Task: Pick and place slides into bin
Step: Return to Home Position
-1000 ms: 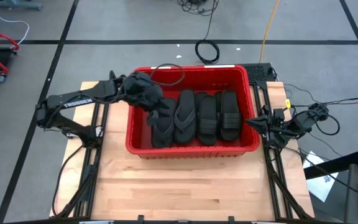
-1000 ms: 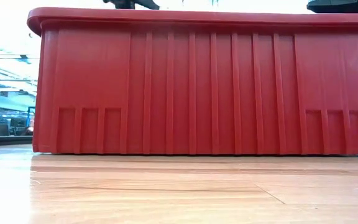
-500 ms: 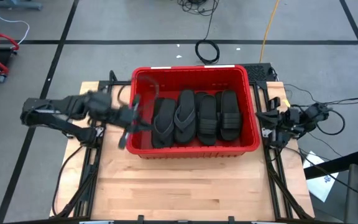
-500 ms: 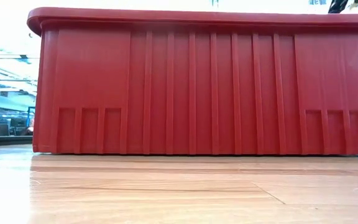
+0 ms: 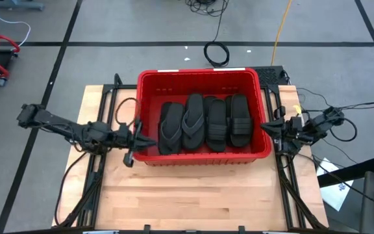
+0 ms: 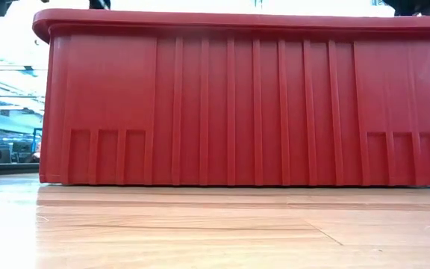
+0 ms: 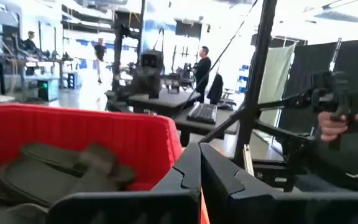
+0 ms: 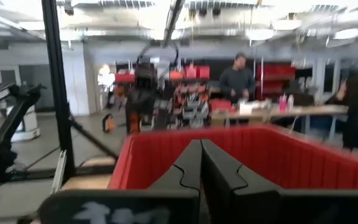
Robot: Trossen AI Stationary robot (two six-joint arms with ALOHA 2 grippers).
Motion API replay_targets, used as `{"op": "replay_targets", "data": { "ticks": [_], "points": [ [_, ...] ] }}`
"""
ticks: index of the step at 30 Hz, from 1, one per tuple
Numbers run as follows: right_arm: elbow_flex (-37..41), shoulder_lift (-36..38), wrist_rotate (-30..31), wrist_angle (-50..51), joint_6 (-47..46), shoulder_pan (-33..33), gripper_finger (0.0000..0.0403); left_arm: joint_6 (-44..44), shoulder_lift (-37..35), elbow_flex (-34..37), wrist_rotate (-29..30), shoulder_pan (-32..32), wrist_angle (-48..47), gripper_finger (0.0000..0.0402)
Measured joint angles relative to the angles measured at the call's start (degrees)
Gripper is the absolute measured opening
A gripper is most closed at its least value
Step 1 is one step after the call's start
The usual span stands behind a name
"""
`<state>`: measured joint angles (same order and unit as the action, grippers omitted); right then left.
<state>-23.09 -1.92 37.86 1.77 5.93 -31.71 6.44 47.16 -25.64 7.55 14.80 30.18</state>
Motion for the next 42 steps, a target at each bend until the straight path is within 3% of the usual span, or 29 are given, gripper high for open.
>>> {"op": "replay_targets", "data": {
  "ticks": [3,7,13,17,25,30,35,38,42],
  "points": [
    [0.0,1.9,0.2,5.7,-5.9,0.0,0.0,-2.0,-6.2,1.0,1.3,-0.4,-5.7,0.0],
    [-1.6,1.7,1.1,11.8,-10.9,0.0,0.0,-6.1,-17.7,0.4,7.2,-0.4,-15.1,0.0],
    [-8.0,1.7,0.9,21.4,-14.4,0.0,0.0,-1.1,-29.9,-2.0,9.8,-0.4,-34.9,0.0],
    [-11.6,1.7,1.0,26.0,-14.5,0.0,0.0,-0.5,-31.9,-1.9,10.9,-0.4,-40.1,0.0],
    [-13.9,1.7,1.5,32.2,-11.9,0.0,0.0,-4.7,-34.2,-2.0,12.0,-0.4,-41.4,0.0],
    [-14.3,1.7,6.6,31.4,-6.6,0.0,0.0,-6.8,-36.0,-2.0,12.1,-0.8,-41.0,0.0],
    [-20.7,1.7,13.9,40.0,-7.3,0.0,0.0,-5.8,-37.9,-2.0,13.2,-1.9,-41.5,0.0],
    [-26.9,1.8,9.2,45.5,-13.0,0.0,0.0,-3.8,-38.3,-2.0,13.1,-2.1,-41.5,0.0],
    [-28.0,0.8,0.0,46.6,-18.4,0.1,0.0,-1.6,-38.1,-2.0,12.7,-2.1,-41.9,0.0]
  ]
}}
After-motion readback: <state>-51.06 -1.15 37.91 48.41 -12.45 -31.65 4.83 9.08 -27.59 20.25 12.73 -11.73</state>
